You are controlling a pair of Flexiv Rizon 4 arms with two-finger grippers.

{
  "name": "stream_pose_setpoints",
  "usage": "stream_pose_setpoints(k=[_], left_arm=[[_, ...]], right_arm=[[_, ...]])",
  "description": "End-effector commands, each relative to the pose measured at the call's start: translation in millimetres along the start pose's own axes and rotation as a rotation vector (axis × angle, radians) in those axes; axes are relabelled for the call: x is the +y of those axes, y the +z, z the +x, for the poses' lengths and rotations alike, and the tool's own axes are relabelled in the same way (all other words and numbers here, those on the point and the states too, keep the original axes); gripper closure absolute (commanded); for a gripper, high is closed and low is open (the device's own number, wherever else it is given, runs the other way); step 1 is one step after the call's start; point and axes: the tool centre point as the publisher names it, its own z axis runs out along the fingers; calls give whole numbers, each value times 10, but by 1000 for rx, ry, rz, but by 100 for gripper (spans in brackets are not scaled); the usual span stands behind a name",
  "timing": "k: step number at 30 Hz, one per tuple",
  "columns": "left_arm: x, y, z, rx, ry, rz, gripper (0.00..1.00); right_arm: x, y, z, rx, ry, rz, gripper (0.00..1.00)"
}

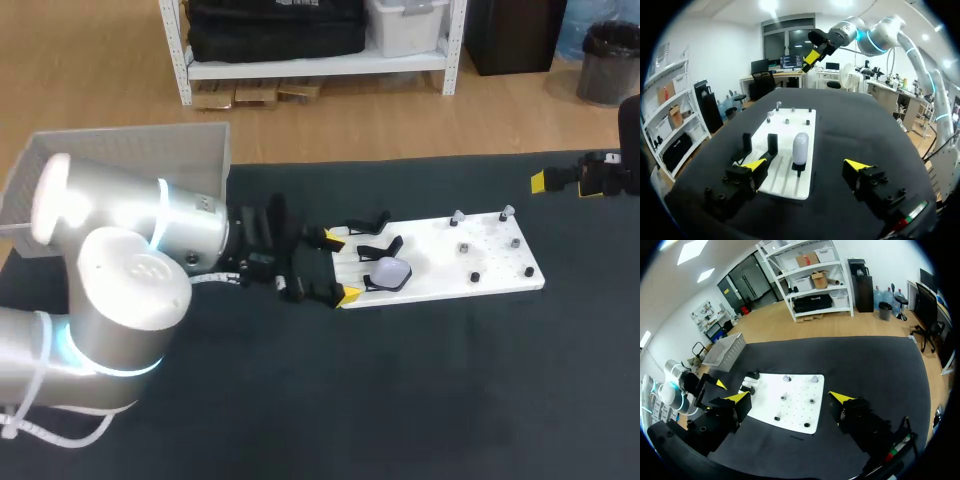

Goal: Pick up each earbud case from the left stands, insert the matching earbuds, close the lid, and place the case in the box.

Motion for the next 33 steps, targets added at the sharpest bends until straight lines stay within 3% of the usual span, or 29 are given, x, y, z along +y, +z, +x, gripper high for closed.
stream_pose_setpoints(k=[1,10,15,16,17,19,21,22,25,33], left_arm=[[96,195,-4,-17,3,34,0],[134,405,25,-16,1,67,0],[144,476,18,-24,3,79,5],[142,491,19,-28,5,82,9],[141,507,19,-35,4,84,35],[138,552,21,-39,1,89,43],[128,593,23,-42,-1,98,39],[123,611,26,-43,-2,99,31],[108,651,31,-47,-7,107,21],[109,693,43,-54,-16,112,27]], right_arm=[[0,0,0,0,0,0,0],[0,0,0,0,0,0,0],[0,0,0,0,0,0,0],[0,0,0,0,0,0,0],[0,0,0,0,0,0,0],[0,0,0,0,0,0,0],[0,0,0,0,0,0,0],[0,0,0,0,0,0,0],[0,0,0,0,0,0,0],[0,0,0,0,0,0,0]])
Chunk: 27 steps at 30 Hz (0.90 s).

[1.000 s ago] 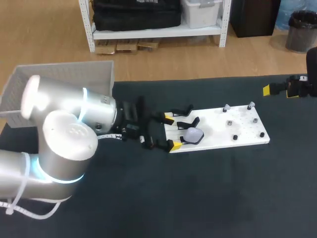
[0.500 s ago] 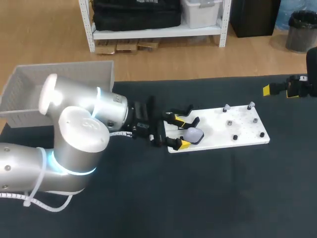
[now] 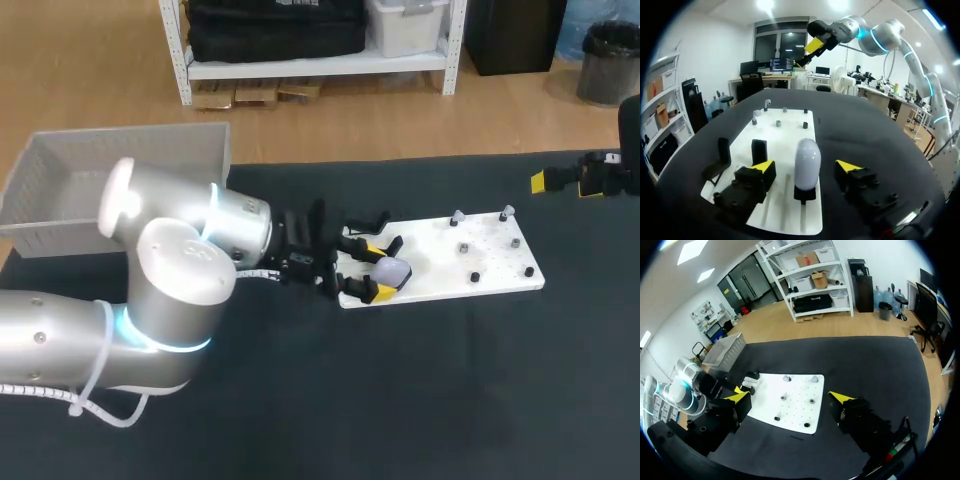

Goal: Pick up each earbud case from the left stands, insert the matching earbuds, close the lid, and place the case in the box.

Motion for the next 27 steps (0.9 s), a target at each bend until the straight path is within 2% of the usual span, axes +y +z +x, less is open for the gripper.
stream_pose_setpoints(k=[1,5,8,12,15,17,19,20,27], left_arm=[[28,32,20,-9,0,2,29],[30,45,23,-18,-5,11,36],[26,51,27,-21,-7,14,47],[14,61,29,-23,-7,21,56],[9,66,32,-25,-7,26,66],[6,65,34,-29,-8,28,87],[2,61,38,-32,-9,29,98],[-1,59,39,-33,-10,30,100],[-25,2,6,-58,-6,35,100]], right_arm=[[0,0,0,0,0,0,0],[0,0,0,0,0,0,0],[0,0,0,0,0,0,0],[0,0,0,0,0,0,0],[0,0,0,0,0,0,0],[0,0,0,0,0,0,0],[0,0,0,0,0,0,0],[0,0,0,0,0,0,0],[0,0,0,0,0,0,0]])
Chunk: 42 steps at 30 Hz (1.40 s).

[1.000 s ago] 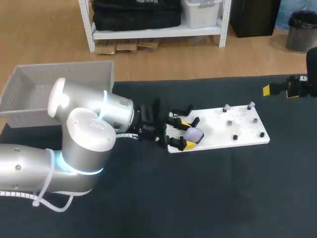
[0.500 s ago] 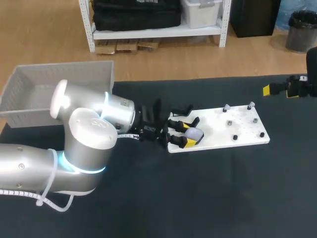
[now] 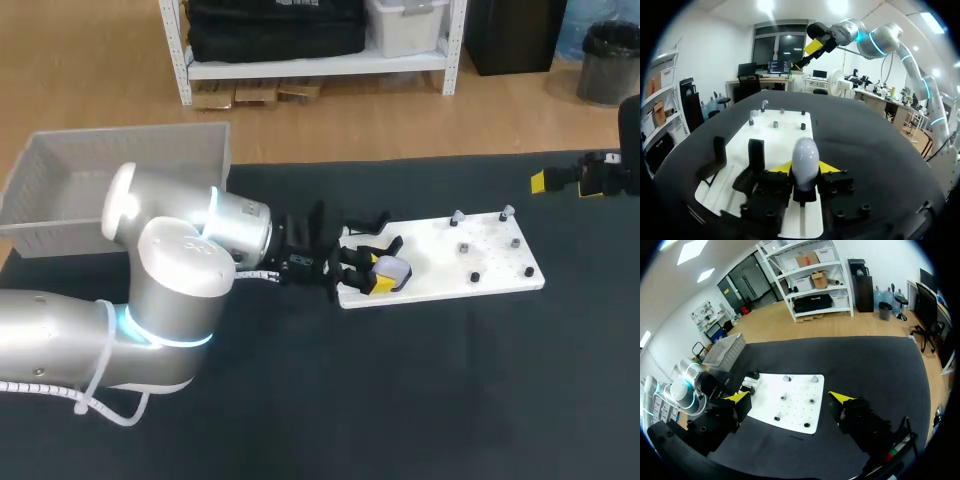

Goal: Pick up each earbud case from the left stands, insert the matching earbuds, close the lid, and place the case in the box.

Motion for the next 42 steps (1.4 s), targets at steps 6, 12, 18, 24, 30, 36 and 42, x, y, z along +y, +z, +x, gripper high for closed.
stream_pose_setpoints(k=[6,12,18,24,30,36,42], left_arm=[[-28,-253,-125,-64,29,-30,100],[13,-498,-274,-69,71,-81,100],[172,-543,-458,-38,96,-133,100],[290,-434,-701,-15,109,-162,100],[342,-301,-860,-13,109,-180,100],[360,-197,-930,-12,121,-175,100],[324,-173,-985,-20,135,-166,100]], right_arm=[[0,0,0,0,0,0,0],[0,0,0,0,0,0,0],[266,155,33,66,-57,14,0],[581,294,128,127,-102,12,0],[849,433,259,184,-172,20,0],[1005,544,309,210,-189,12,0],[1085,635,312,236,-206,4,0]])
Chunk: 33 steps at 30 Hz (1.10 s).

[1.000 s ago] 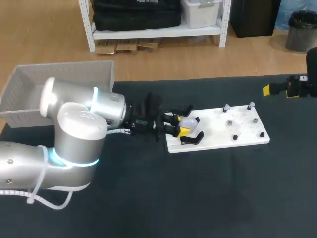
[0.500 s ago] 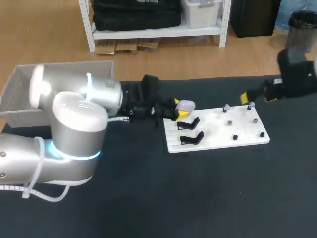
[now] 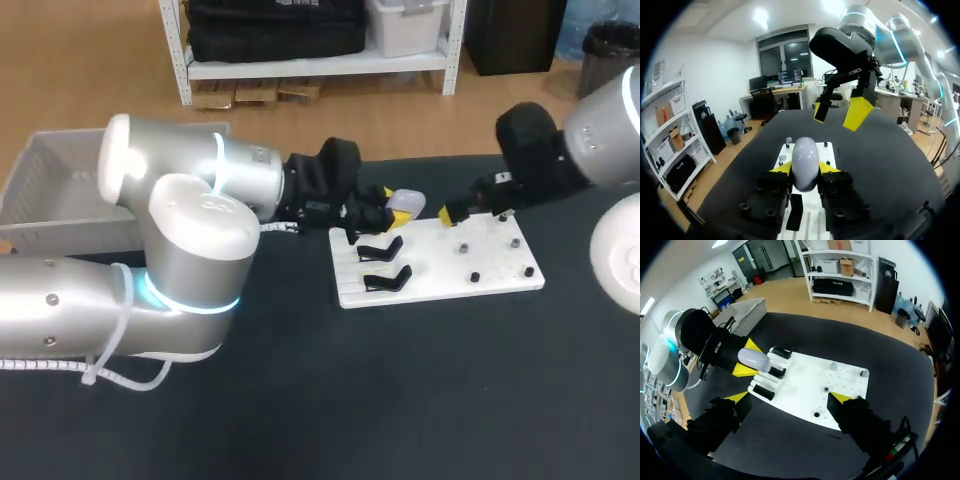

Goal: Pick up each earbud case from the left stands, insert the matching earbuds, close the lid, and place the case in the box.

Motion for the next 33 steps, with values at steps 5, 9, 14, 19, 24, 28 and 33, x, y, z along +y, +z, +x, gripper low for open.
stream_pose_setpoints(k=[5,9,14,19,24,28,33], left_arm=[[-35,26,-58,-9,14,20,100],[-63,39,-50,-16,12,34,100],[-104,47,-47,-28,13,48,100],[-149,49,-70,-33,23,56,100],[-180,43,-86,-45,28,63,100],[-219,36,-86,-53,31,72,100],[-254,-18,-72,-151,32,83,100]], right_arm=[[58,105,-87,18,-5,4,0],[56,118,-120,20,-5,4,0],[50,121,-141,19,-6,4,0],[23,119,-161,16,-5,5,0],[-15,80,-193,6,-8,12,0],[-55,33,-222,-8,-8,24,0],[-172,-83,-246,-44,-23,85,0]])
